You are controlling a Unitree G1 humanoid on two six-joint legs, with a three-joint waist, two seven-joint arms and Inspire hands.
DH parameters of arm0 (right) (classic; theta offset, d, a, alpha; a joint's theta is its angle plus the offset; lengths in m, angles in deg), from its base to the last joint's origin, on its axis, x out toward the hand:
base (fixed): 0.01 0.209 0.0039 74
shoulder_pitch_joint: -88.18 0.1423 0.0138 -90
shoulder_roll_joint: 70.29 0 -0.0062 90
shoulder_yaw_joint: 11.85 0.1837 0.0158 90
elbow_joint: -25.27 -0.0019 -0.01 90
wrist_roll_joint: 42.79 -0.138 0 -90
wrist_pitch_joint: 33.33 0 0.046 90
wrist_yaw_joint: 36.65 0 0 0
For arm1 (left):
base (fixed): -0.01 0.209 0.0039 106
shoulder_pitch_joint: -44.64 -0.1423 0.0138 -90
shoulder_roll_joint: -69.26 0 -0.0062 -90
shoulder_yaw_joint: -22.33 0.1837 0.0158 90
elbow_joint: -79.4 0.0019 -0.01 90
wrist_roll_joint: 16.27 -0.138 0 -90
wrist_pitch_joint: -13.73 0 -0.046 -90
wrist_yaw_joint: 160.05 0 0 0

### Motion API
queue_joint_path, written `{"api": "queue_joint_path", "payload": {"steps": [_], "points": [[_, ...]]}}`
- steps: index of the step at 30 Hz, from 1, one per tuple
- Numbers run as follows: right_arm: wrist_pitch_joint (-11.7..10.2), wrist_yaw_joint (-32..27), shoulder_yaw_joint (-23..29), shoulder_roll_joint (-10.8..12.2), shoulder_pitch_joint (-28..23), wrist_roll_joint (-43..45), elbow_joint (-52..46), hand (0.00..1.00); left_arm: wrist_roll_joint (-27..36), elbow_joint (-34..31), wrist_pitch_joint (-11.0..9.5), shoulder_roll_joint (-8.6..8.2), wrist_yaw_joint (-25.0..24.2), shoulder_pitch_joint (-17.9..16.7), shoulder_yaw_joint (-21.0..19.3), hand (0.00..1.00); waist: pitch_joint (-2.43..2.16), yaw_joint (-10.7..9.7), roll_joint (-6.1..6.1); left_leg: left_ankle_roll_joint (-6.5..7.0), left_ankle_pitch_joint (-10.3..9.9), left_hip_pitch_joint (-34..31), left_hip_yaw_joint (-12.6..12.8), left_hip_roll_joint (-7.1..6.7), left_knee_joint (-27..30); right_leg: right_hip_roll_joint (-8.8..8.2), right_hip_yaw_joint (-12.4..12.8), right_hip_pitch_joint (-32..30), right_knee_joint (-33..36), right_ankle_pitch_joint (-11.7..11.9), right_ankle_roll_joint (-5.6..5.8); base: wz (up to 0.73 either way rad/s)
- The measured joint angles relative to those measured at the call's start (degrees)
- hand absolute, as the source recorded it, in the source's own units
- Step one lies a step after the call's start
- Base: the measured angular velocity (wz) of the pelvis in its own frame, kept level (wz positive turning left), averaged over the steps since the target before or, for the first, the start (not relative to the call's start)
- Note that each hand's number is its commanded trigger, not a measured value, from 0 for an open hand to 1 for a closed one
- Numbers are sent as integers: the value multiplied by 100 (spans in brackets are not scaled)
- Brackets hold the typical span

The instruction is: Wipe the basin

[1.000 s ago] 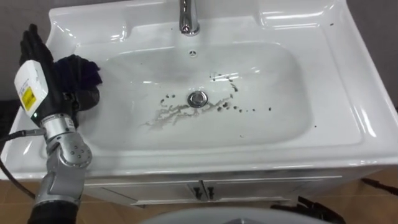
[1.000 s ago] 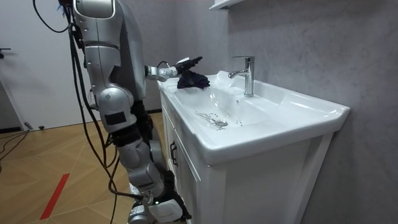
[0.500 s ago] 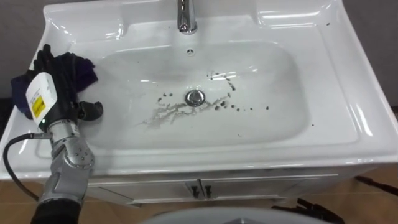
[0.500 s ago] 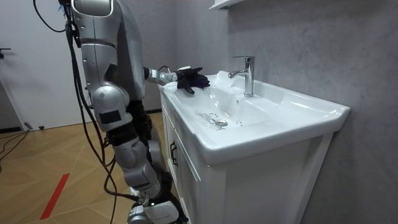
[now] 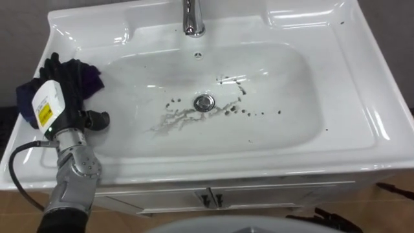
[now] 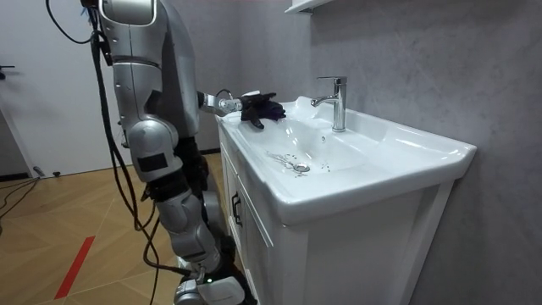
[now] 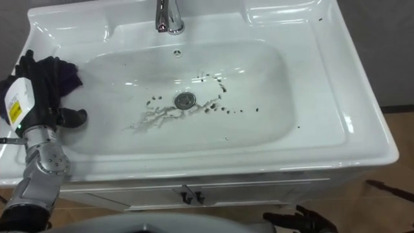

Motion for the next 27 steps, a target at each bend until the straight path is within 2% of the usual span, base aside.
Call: {"api": "queue_joint_path", "payload": {"steps": [15, 24, 27], "points": [[3, -87, -4, 1, -8, 2, 84, 0, 7, 29, -20, -2, 136, -3, 2, 0, 3, 17, -55, -5, 3, 54, 37, -2, -46, 2, 67, 5, -8, -1, 1, -1], [11, -202, 13, 11, -7, 22, 165, 0, 80, 363, -135, -6, 410, -8, 2, 0, -6, 7, -72, -29, 35, 126, 36, -2, -130, 11, 90, 22, -13, -2, 0, -1], [19, -202, 16, 7, -6, 28, 170, 0, 150, 456, -187, -5, 481, -42, 2, 0, -6, 22, -73, -29, 35, 233, 63, -1, -194, 12, 181, 70, -16, -2, 0, -12]]}}
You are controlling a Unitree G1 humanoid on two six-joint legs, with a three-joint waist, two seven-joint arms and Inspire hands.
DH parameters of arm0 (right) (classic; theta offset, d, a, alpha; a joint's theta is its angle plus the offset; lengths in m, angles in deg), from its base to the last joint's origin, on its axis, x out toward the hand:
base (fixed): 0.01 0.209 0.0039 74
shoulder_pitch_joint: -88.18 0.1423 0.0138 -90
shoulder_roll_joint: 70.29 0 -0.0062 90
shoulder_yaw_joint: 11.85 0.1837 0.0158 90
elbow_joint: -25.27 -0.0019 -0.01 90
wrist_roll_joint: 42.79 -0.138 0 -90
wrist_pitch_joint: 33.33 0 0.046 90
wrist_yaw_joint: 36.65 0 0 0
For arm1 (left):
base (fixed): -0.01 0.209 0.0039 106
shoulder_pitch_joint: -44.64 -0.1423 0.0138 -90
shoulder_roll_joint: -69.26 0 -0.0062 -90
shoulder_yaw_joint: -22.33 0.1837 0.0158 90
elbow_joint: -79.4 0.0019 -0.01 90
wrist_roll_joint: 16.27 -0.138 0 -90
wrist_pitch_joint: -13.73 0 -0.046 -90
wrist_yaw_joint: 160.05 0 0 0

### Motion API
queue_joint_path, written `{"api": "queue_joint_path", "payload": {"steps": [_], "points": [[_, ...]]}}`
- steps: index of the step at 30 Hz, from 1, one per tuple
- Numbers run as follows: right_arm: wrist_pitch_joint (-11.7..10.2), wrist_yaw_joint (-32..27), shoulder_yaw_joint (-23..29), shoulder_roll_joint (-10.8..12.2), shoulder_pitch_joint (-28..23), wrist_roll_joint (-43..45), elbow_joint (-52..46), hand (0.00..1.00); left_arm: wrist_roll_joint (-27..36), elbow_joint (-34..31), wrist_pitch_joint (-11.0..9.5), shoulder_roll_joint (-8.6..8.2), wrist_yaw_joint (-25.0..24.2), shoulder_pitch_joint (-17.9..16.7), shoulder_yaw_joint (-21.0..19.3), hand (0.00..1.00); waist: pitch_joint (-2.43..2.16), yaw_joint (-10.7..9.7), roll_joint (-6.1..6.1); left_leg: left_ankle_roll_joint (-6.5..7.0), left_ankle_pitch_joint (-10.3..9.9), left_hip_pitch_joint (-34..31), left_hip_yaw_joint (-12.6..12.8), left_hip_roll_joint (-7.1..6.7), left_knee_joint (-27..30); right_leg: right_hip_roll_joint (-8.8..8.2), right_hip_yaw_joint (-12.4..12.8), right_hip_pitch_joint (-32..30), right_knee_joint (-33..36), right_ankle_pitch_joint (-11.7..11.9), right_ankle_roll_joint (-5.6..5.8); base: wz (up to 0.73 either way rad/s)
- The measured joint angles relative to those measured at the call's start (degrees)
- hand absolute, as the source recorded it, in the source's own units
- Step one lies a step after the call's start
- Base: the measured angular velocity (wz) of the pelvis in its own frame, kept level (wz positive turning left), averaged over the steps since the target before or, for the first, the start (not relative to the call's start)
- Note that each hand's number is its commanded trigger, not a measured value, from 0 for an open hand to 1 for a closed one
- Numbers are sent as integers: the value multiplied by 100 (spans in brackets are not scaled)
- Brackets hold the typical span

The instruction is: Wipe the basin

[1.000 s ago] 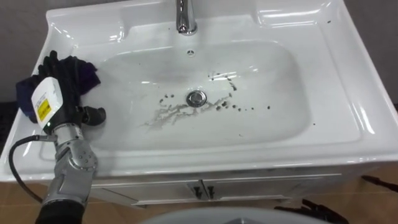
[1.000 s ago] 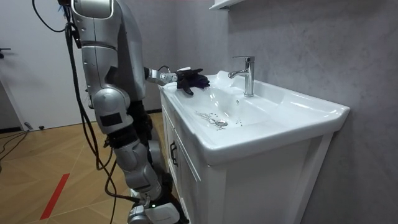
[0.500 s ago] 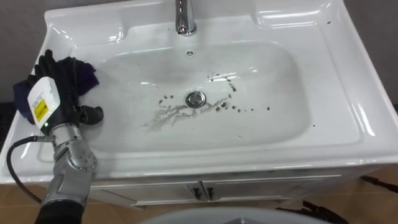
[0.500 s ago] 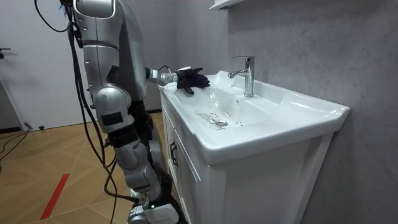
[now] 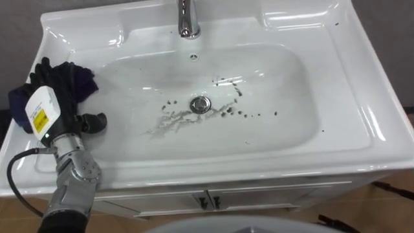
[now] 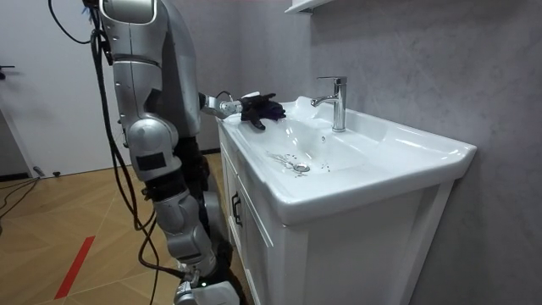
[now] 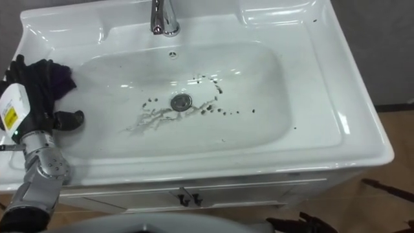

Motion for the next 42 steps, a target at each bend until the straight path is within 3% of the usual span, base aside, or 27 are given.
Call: {"api": "queue_joint_path", "payload": {"steps": [4, 13, 24, 27, 28, 30, 31, 37, 42], "points": [[106, 4, 5, 1, 14, -1, -68, 0, 131, 140, -51, 2, 39, 21, -2, 0, -11, -13, 8, 0, 0, 68, 21, 0, -25, 0, 46, 43, -4, 0, 0, -6], [119, 2, 53, -2, -68, -1, -165, 0, 183, 624, -170, 41, 36, 60, -65, 0, -44, -17, 56, -7, 18, 182, 31, -18, -104, 7, 139, 114, -80, -13, -16, -6], [242, 18, 50, -15, -133, 13, -188, 0, 187, 766, -159, 35, -152, 14, -165, 0, -78, 58, 68, -11, 30, 353, 122, -19, -198, 6, 297, 159, -81, -26, -26, -8], [372, 33, 105, -34, -116, 225, -183, 0, 187, 816, -155, 36, -224, 12, -164, 0, -86, 71, 64, -10, 31, 415, 133, -35, -214, -20, 282, 199, -80, -58, -25, -4], [428, 34, 120, -36, -114, 292, -184, 0, 183, 816, -154, 36, -260, -3, -164, 12, -95, 73, 51, -10, 31, 452, 133, -42, -220, -27, 269, 243, -86, -65, -20, 0], [501, 47, 177, -36, -113, 460, -182, 0, 178, 817, -138, 37, -290, -15, -165, 74, -110, 75, 41, -10, 32, 475, 133, -46, -227, -33, 265, 258, -80, -78, -20, 0], [548, 59, 213, -38, -103, 537, -196, 0, 177, 816, -136, 38, -314, -14, -165, 100, -111, 77, 38, -9, 36, 483, 132, -46, -248, -32, 255, 260, -78, -78, -20, 0], [740, 60, 233, -50, -7, 753, -194, 0, 124, 821, -136, 55, -360, -7, -161, 100, -125, 125, 22, -19, 59, 564, 130, -54, -316, -36, 205, 337, -79, -81, -24, 1], [747, 16, 270, -43, 7, 932, -229, 0, 136, 824, -136, 36, -377, 15, -250, 100, -132, 127, 22, -19, 61, 640, 132, -62, -340, -45, 201, 434, -94, -97, -23, 0]]}}
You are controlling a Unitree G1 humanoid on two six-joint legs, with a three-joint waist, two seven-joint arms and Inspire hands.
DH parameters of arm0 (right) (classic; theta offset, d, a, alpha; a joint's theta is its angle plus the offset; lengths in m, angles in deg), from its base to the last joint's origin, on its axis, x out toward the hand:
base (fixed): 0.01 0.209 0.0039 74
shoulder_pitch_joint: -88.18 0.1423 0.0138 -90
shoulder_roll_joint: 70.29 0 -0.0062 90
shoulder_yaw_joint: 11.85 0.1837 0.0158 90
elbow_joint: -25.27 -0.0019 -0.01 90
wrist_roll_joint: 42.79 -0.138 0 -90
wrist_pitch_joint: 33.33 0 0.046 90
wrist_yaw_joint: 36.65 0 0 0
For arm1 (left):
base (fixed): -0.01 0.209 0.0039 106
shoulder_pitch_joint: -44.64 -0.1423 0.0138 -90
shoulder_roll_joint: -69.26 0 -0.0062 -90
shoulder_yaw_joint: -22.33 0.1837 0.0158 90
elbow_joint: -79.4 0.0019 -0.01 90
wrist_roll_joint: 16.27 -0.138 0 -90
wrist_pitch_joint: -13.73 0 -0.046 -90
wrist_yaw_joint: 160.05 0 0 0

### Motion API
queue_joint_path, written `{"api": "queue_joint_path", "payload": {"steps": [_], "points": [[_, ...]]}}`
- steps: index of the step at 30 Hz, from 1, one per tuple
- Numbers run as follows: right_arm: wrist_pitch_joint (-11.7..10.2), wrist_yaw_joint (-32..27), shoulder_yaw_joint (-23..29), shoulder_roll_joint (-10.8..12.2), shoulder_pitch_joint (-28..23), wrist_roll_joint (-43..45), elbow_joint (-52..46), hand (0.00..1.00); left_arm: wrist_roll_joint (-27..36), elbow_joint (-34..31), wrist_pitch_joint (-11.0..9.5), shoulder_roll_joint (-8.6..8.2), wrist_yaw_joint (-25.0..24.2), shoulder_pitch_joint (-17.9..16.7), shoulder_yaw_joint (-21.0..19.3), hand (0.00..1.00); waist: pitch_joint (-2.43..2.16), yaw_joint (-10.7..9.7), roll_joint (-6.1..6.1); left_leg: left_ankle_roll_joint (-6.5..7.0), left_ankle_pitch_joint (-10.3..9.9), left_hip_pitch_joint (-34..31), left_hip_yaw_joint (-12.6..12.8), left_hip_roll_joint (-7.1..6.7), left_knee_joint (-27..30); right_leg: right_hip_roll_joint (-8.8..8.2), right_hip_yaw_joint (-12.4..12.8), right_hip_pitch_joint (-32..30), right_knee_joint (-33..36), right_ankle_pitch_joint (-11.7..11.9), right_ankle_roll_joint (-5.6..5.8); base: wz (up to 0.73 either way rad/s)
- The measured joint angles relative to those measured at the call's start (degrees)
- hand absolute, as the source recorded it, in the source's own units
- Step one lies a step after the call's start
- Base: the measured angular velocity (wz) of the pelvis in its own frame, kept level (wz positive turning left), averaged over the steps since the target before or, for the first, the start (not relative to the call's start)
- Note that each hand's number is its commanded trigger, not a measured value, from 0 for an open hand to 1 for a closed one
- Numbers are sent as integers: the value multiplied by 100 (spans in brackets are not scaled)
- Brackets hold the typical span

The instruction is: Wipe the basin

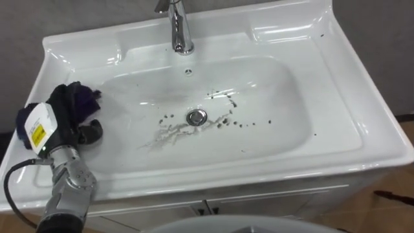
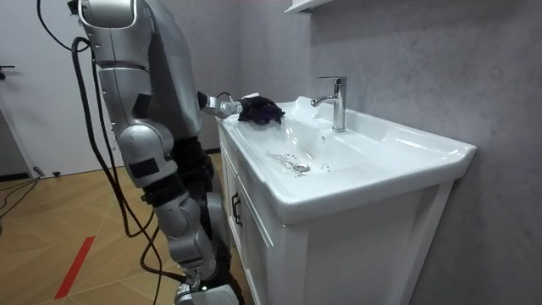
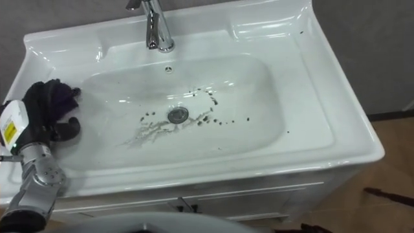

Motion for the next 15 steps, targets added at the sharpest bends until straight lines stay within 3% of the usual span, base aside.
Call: {"api": "queue_joint_path", "payload": {"steps": [15], "points": [[311, -22, 180, -1, -11, 247, -190, 0, 395, -26, -2, 53, -273, 69, -221, 100, -35, -13, 17, -1, 0, 21, -52, -23, 8, -21, -68, -1, 31, -111, -19, 1]]}}
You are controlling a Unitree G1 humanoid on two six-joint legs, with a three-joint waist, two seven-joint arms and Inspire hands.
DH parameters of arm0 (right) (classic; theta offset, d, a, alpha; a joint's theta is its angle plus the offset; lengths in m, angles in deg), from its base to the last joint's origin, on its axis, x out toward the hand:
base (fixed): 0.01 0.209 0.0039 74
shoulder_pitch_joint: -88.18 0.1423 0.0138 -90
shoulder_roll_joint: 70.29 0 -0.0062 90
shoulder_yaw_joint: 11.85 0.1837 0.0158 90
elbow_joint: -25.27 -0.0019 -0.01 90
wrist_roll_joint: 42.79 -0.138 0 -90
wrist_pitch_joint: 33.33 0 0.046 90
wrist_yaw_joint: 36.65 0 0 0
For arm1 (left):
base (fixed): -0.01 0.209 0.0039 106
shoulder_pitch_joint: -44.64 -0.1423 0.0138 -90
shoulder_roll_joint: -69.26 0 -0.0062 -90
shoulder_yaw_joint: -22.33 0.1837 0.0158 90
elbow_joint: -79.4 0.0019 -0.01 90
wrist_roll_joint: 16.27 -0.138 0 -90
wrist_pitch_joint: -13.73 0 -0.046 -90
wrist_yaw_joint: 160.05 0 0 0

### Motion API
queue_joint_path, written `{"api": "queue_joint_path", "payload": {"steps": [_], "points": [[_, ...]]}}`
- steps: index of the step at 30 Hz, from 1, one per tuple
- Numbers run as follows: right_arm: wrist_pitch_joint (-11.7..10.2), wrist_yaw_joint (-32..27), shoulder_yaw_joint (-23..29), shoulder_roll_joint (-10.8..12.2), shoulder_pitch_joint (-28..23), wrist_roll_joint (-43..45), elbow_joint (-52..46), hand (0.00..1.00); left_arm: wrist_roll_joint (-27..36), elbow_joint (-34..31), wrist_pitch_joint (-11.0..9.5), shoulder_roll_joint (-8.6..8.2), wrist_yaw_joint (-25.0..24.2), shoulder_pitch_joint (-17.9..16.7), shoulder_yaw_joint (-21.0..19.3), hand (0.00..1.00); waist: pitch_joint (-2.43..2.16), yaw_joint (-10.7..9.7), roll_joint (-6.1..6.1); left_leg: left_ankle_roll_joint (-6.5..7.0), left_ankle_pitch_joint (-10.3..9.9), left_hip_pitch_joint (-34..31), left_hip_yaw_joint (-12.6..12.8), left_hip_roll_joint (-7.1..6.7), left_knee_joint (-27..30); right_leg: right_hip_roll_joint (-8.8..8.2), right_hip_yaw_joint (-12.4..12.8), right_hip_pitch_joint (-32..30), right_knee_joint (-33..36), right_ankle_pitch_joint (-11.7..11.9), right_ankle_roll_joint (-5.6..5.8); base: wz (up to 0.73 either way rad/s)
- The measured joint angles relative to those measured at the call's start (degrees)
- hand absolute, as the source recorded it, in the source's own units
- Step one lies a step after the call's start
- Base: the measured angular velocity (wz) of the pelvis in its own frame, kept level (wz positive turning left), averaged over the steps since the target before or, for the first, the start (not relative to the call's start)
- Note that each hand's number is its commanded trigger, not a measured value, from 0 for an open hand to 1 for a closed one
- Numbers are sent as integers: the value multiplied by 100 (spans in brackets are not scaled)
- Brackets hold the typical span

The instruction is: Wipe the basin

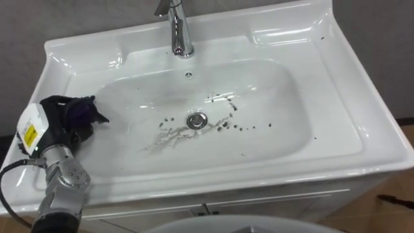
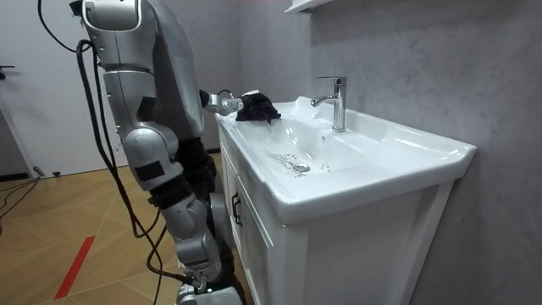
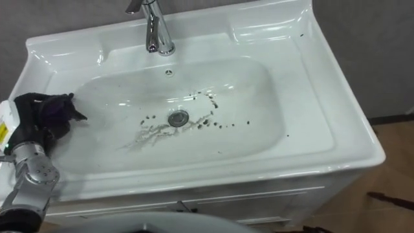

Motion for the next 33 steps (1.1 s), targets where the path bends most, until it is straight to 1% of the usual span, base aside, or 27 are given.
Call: {"api": "queue_joint_path", "payload": {"steps": [2, 5, 7, 8, 10, 12, 13, 14, 16, 17, 18, 19, 20, 21, 22, 23, 24, 25, 27, 28, 29, 30, 31, 33], "points": [[33, -6, 4, 0, 11, 14, -22, 0, 94, 1, 0, 39, -105, 48, -86, 100, 0, 3, -1, -1, 0, -18, 2, 0, 5, -2, -33, 0, -1, -15, -5, 3], [54, -5, 7, -5, 71, 115, -27, 0, 99, 1, 1, 52, -270, 140, -94, 100, 1, 12, 0, -3, -2, -58, 22, -4, 38, -12, -92, -9, -4, -32, -5, 12], [50, -24, -17, -6, 97, 120, -54, 0, 167, 1, 3, 76, -337, 179, -94, 100, 1, 11, 0, -3, -2, -62, 24, -4, 38, -13, -111, -4, 4, -33, -5, 5], [46, -61, -28, 1, 100, 116, -88, 0, 289, 4, 4, 76, -371, 205, -99, 100, 3, 13, 4, -3, -2, -75, 24, -7, 33, -14, -120, 1, 28, -32, -4, 5], [13, -92, -36, 9, 112, 111, -111, 0, 328, 1, 3, 63, -372, 221, -143, 100, 8, 23, 13, -3, -2, -102, 18, -15, 31, -19, -137, 1, 50, -33, -2, 6], [-121, -112, -111, 26, 116, 106, -147, 0, 342, -11, 1, 28, -372, 261, -189, 100, 12, 35, 18, -3, -2, -124, 9, -15, 52, -19, -150, -5, 47, -34, -2, 6], [-249, -109, -226, 33, 109, 43, -169, 0, 357, -113, 20, 1, -399, 263, -190, 100, 13, 31, 15, -2, -4, -167, -5, -18, 98, -24, -165, -18, 45, -34, -1, 11], [-336, -107, -302, 57, 103, -92, -219, 0, 375, -331, 91, -31, -472, 272, -176, 100, 13, 28, 15, 0, -7, -253, -12, -20, 191, -32, -203, -66, 46, -35, 1, 15], [-455, -135, -353, 120, 125, -293, -224, 0, 486, -644, 138, -89, -579, 246, -132, 100, 22, 35, 15, 1, -6, -428, -50, -20, 246, -30, -292, -187, 66, -34, 0, 28], [-537, -176, -345, 160, 112, -308, -221, 0, 523, -943, 149, -131, -632, 158, -140, 100, 49, 30, 1, 1, -6, -507, -113, -22, 247, -23, -348, -237, 72, -33, 1, 30], [-589, -190, -344, 171, 108, -303, -215, 0, 512, -1095, 152, -146, -648, 108, -139, 100, 81, 30, -10, 1, -6, -518, -131, -24, 248, -23, -369, -238, 74, -31, 2, 22], [-654, -194, -348, 180, 105, -306, -209, 0, 511, -1348, 151, -167, -715, 7, -134, 100, 143, 42, -40, 1, -6, -540, -151, -26, 269, -23, -392, -240, 73, -32, 3, 13], [-720, -191, -352, 189, 104, -309, -196, 0, 512, -1472, 137, -182, -721, -21, -130, 100, 168, 49, -52, 2, -7, -621, -188, -27, 336, -21, -410, -282, 69, -32, 3, 12], [-757, -188, -359, 195, 106, -320, -192, 0, 531, -1538, 140, -183, -724, -21, -129, 100, 169, 46, -45, 3, -8, -676, -211, -27, 363, -17, -424, -313, 71, -31, 3, 21], [-857, -185, -361, 221, 114, -331, -190, 0, 580, -1722, 140, -183, -728, -20, -125, 100, 219, 28, -29, 4, -9, -762, -272, -32, 430, -11, -468, -336, 68, -30, 2, 22], [-923, -177, -361, 230, 108, -352, -182, 0, 582, -1884, 140, -186, -731, -21, -96, 100, 235, 22, -47, 4, -9, -827, -289, -28, 437, -3, -487, -394, 78, -26, -4, 20], [-957, -173, -361, 230, 110, -353, -170, 0, 582, -1962, 140, -186, -734, -20, -80, 100, 239, 22, -55, 4, -9, -846, -299, -27, 441, 0, -493, -408, 77, -21, -7, 17], [-1005, -169, -351, 246, 105, -350, -133, 0, 583, -2145, 142, -198, -740, -21, -63, 100, 240, 8, -64, 4, -9, -903, -368, -40, 477, 0, -558, -409, 70, -20, -6, 20], [-1077, -169, -342, 254, 106, -351, -80, 0, 583, -2503, 133, -222, -735, -20, -40, 100, 247, -7, -72, 16, -28, -960, -428, -47, 546, 3, -573, -418, 71, -18, -3, 15], [-1162, -157, -340, 254, 117, -351, 2, 0, 583, -2722, 76, -223, -718, -19, -32, 100, 247, -5, -73, 19, -33, -992, -439, -47, 592, 4, -577, -422, 79, -17, -3, 0], [-1212, -151, -323, 254, 107, -353, 15, 0, 584, -2893, -33, -222, -693, -15, -32, 100, 247, -11, -68, 22, -35, -1008, -440, -45, 629, 1, -582, -419, 88, -15, -5, 0], [-1229, -148, -311, 255, 104, -353, 25, 0, 586, -2960, -92, -223, -681, -14, -32, 100, 245, -15, -63, 22, -36, -1007, -440, -44, 636, 0, -583, -417, 95, -14, -6, 0], [-1254, -146, -299, 255, 97, -352, 33, 0, 583, -3030, -229, -223, -662, 1, -31, 100, 235, -47, -48, 23, -37, -1005, -438, -39, 648, -1, -596, -415, 115, -13, -6, 0], [-1267, -121, -277, 255, 95, -352, 33, 0, 579, -3086, -270, -223, -658, 71, -23, 100, 229, -113, -25, 24, -37, -998, -437, -32, 682, 0, -596, -411, 159, -13, -7, 2]]}}
